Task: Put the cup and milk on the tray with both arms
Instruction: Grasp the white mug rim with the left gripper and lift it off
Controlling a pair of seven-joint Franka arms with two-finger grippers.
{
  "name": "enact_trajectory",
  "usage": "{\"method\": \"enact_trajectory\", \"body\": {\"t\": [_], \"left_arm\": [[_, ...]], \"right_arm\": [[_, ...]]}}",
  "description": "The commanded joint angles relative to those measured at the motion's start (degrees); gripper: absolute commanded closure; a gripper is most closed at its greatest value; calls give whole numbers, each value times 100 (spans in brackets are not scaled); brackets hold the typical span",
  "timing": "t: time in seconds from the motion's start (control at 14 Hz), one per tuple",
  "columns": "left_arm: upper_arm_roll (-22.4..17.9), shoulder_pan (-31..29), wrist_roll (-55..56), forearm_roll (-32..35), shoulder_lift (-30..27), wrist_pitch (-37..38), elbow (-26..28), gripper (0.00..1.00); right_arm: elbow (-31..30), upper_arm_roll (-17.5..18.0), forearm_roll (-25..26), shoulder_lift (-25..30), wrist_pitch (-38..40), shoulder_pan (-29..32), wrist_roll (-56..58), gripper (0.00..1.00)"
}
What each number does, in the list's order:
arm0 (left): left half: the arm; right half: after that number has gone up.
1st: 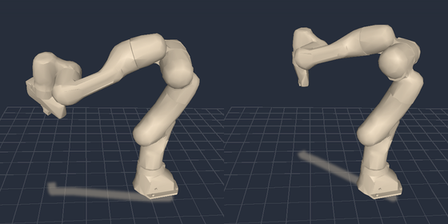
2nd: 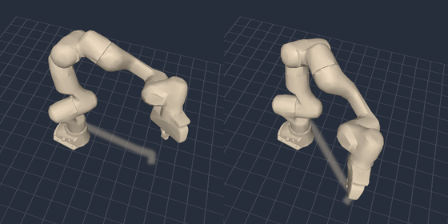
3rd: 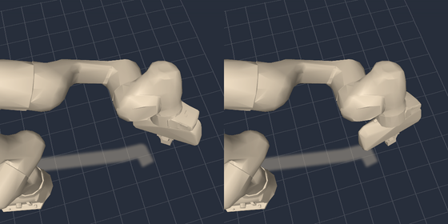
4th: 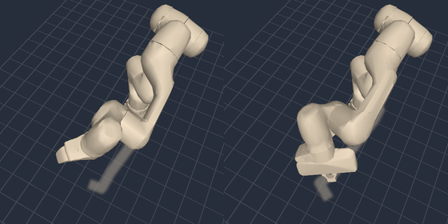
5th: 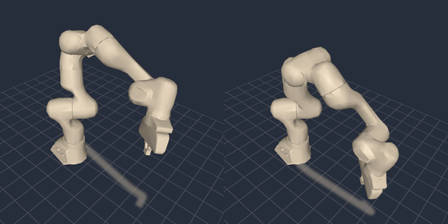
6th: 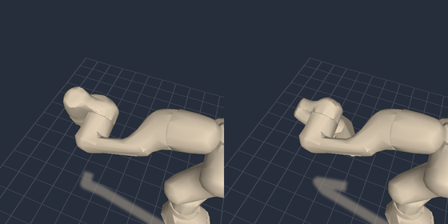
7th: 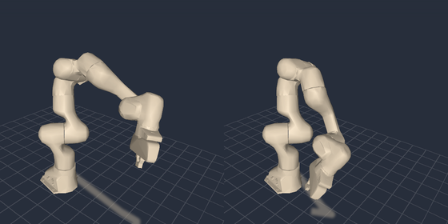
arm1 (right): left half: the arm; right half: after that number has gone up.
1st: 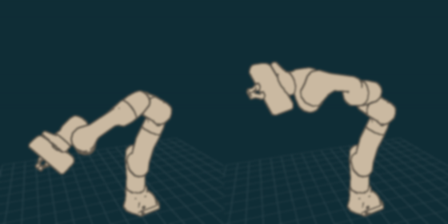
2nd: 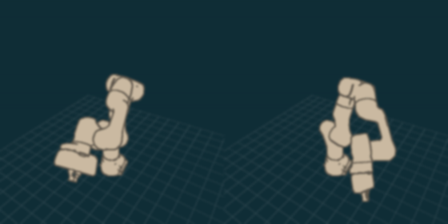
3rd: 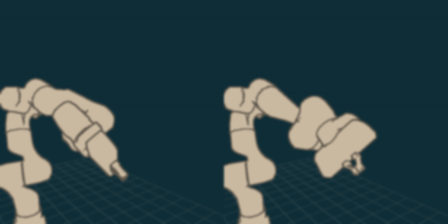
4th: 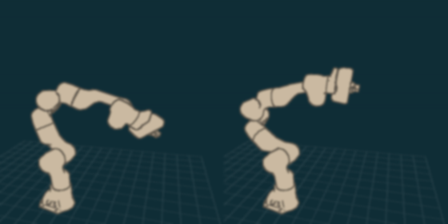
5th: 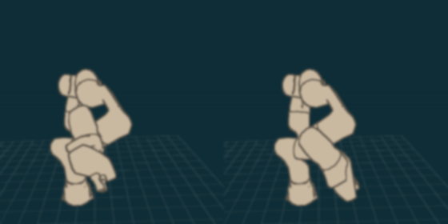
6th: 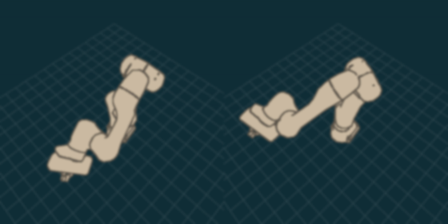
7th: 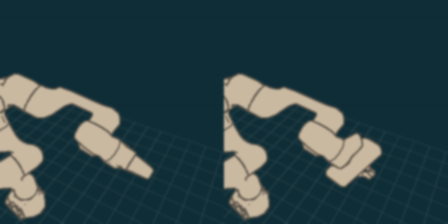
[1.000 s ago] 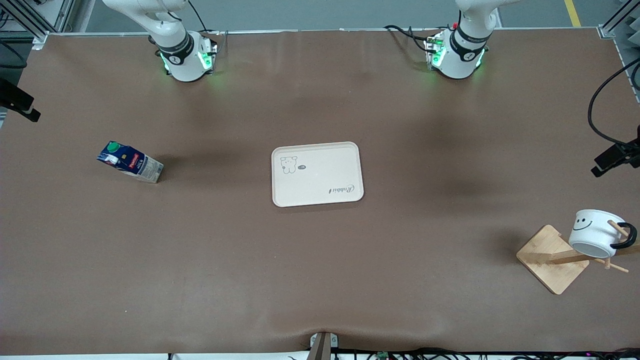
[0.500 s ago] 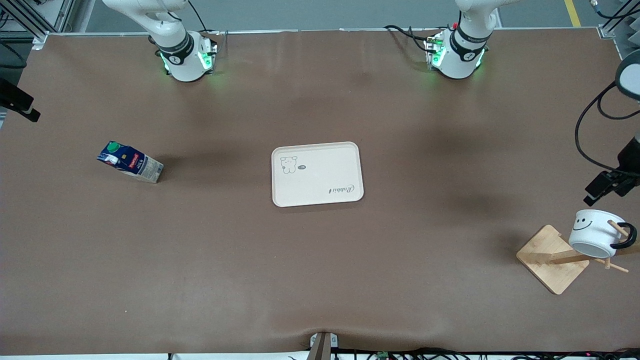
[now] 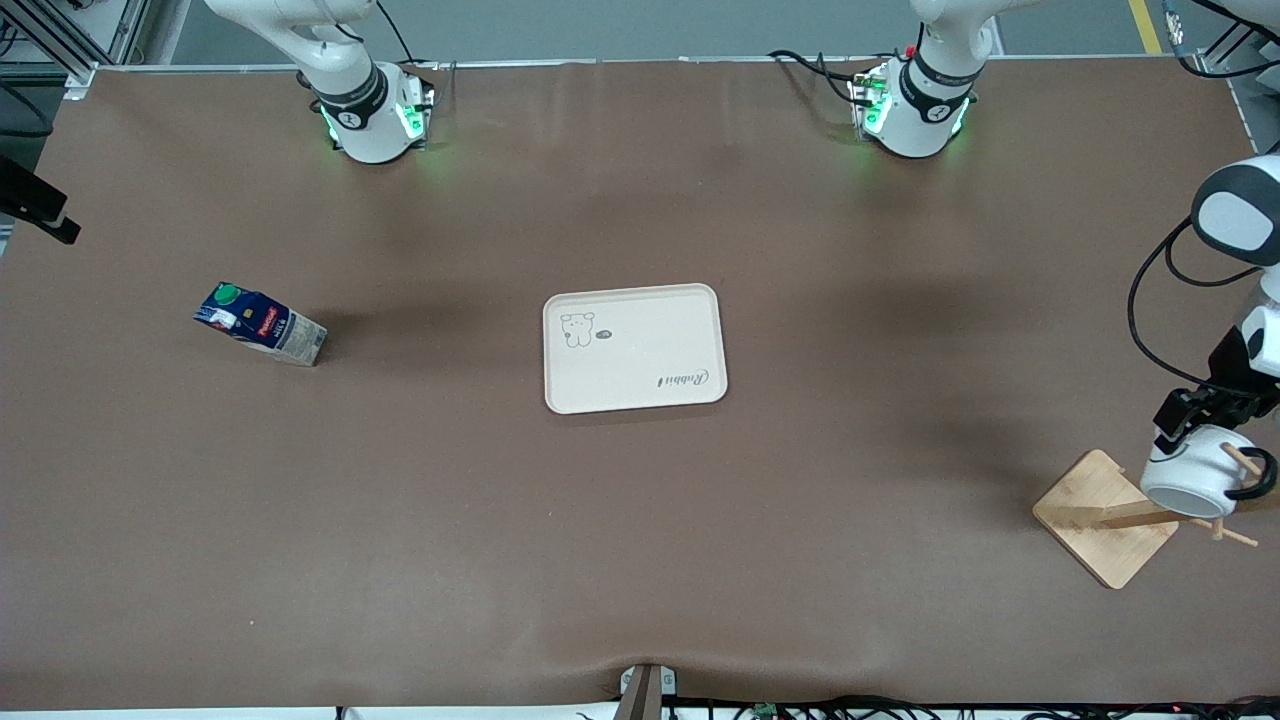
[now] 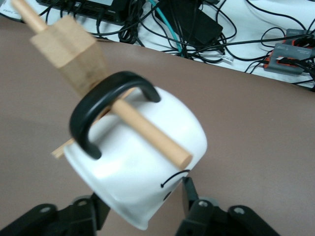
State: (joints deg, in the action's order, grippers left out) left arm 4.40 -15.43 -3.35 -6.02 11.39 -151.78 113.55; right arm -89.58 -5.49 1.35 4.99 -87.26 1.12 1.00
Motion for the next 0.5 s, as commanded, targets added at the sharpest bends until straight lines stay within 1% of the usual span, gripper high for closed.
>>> {"method": "enact_trajectory", "body": {"t": [0.0,0.07,0.14,0.43], "left_arm": [[113,31,-157,-127,100,-63,-166,88],[227,40,-166,-127,65,-54,-175,100],[324,14,-157,-84,21,-36,-175,100],[368,22,-499,-57,-224,218,-192,100]], "right_arm": [[125,48,-39,-60,42,90,-56,0],[125,48,-39,-60,42,90,-56,0],[125,48,-39,-60,51,90,-56,0],[125,47,-39,-78,51,90,-56,0]]}}
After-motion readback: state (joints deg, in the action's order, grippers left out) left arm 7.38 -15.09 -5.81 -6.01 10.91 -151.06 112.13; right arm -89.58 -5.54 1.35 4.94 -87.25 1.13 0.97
